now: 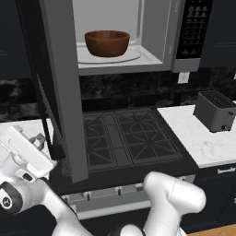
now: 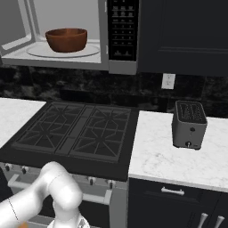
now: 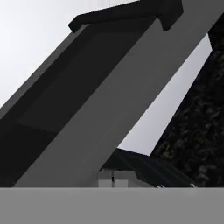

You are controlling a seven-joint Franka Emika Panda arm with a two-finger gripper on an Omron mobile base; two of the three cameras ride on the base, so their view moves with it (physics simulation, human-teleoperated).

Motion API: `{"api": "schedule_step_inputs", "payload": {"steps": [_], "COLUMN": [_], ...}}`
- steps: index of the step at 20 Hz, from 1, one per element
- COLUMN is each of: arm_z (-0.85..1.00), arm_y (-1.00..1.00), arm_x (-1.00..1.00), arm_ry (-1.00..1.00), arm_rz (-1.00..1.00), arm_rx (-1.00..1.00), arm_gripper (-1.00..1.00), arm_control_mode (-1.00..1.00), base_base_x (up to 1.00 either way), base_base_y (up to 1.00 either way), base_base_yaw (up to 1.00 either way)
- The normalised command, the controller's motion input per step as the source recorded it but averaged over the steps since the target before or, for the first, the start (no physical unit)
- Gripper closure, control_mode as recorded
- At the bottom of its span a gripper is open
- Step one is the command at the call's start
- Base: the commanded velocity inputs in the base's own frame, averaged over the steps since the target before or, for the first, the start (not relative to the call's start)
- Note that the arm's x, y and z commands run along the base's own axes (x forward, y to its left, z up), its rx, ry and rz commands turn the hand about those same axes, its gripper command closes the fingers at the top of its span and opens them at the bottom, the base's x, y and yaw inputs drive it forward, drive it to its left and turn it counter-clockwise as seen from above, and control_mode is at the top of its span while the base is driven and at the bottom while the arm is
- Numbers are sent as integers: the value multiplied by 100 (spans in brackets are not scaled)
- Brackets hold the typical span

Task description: Open the microwave, place the bowl with waffle inside the microwave, then close the microwave door and turn it on.

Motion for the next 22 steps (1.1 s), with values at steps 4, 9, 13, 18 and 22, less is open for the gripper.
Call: {"api": "schedule_step_inputs", "payload": {"steps": [4, 9, 13, 18, 22], "arm_z": [34, 47, 59, 73, 75], "arm_y": [52, -2, -49, -82, -100], "arm_x": [-19, -5, 0, 0, 0], "arm_ry": [-10, -3, 0, 2, 9], "arm_rz": [0, 0, 0, 0, 0], "arm_rx": [-4, 0, 8, 14, 20], "arm_gripper": [100, 100, 100, 100, 100], "arm_control_mode": [-100, -100, -100, -100, -100], "base_base_x": [0, 0, 0, 0, 0], "base_base_y": [0, 0, 0, 0, 0], "base_base_yaw": [0, 0, 0, 0, 0]}}
